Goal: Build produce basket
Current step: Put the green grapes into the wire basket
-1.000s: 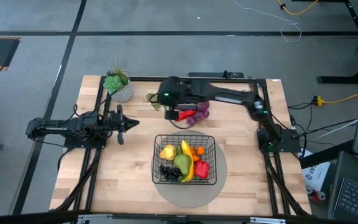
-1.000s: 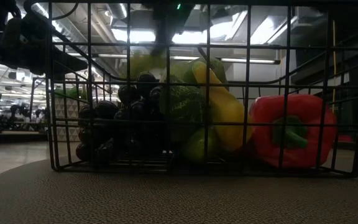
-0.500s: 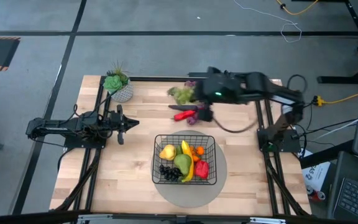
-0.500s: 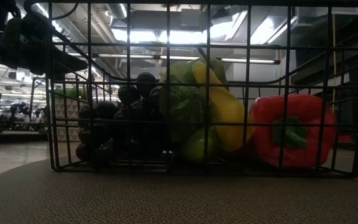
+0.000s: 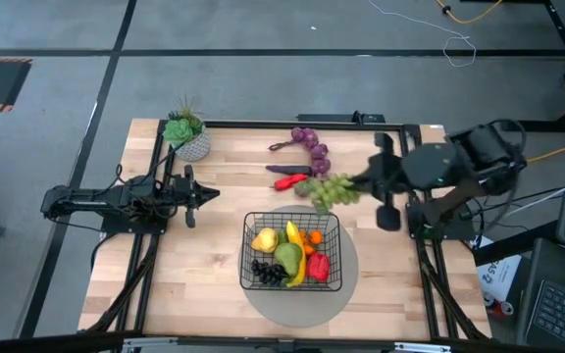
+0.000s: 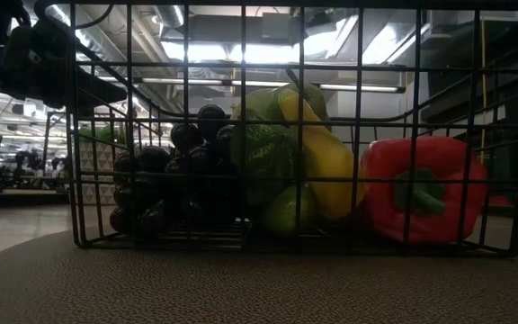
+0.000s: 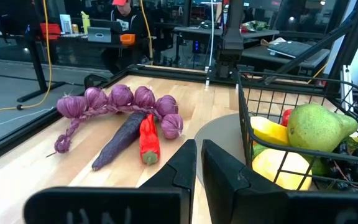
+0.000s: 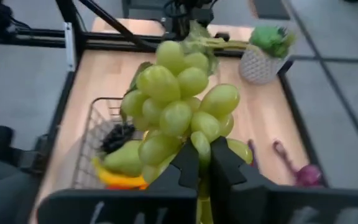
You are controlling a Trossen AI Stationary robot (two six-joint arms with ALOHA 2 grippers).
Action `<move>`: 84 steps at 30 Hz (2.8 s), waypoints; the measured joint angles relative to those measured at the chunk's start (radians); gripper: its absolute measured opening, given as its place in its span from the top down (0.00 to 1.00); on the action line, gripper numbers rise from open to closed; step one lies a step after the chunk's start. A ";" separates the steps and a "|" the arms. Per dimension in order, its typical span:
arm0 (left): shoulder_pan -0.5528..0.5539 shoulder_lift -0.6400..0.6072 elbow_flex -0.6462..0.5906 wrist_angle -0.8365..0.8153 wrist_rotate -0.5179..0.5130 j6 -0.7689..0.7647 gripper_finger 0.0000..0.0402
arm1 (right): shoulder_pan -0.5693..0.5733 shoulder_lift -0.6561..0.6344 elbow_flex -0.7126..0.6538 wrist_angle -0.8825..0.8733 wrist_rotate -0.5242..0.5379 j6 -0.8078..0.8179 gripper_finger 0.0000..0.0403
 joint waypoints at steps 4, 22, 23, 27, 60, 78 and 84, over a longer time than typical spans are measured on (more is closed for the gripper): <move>0.000 0.000 0.000 0.000 0.000 0.000 0.95 | 0.070 -0.027 0.000 -0.084 0.006 0.129 0.99; 0.000 0.000 0.000 0.001 0.000 0.000 0.95 | 0.148 0.009 0.000 -0.097 0.372 0.102 0.99; 0.000 0.000 0.000 0.001 0.000 0.000 0.95 | 0.141 0.026 0.000 -0.077 0.370 0.061 0.99; 0.000 0.000 0.000 0.001 0.000 0.000 0.95 | 0.110 0.095 0.000 0.022 0.314 -0.101 0.99; 0.000 0.000 0.000 0.001 0.000 0.000 0.95 | -0.284 0.133 0.000 -0.124 -0.247 -0.271 0.99; 0.000 0.000 0.000 0.001 0.000 0.000 0.95 | -0.198 0.057 -0.293 -0.033 -0.368 -0.271 0.99; 0.000 0.000 0.000 0.001 0.000 0.000 0.95 | -0.168 -0.074 -0.553 0.185 -0.367 -0.253 0.99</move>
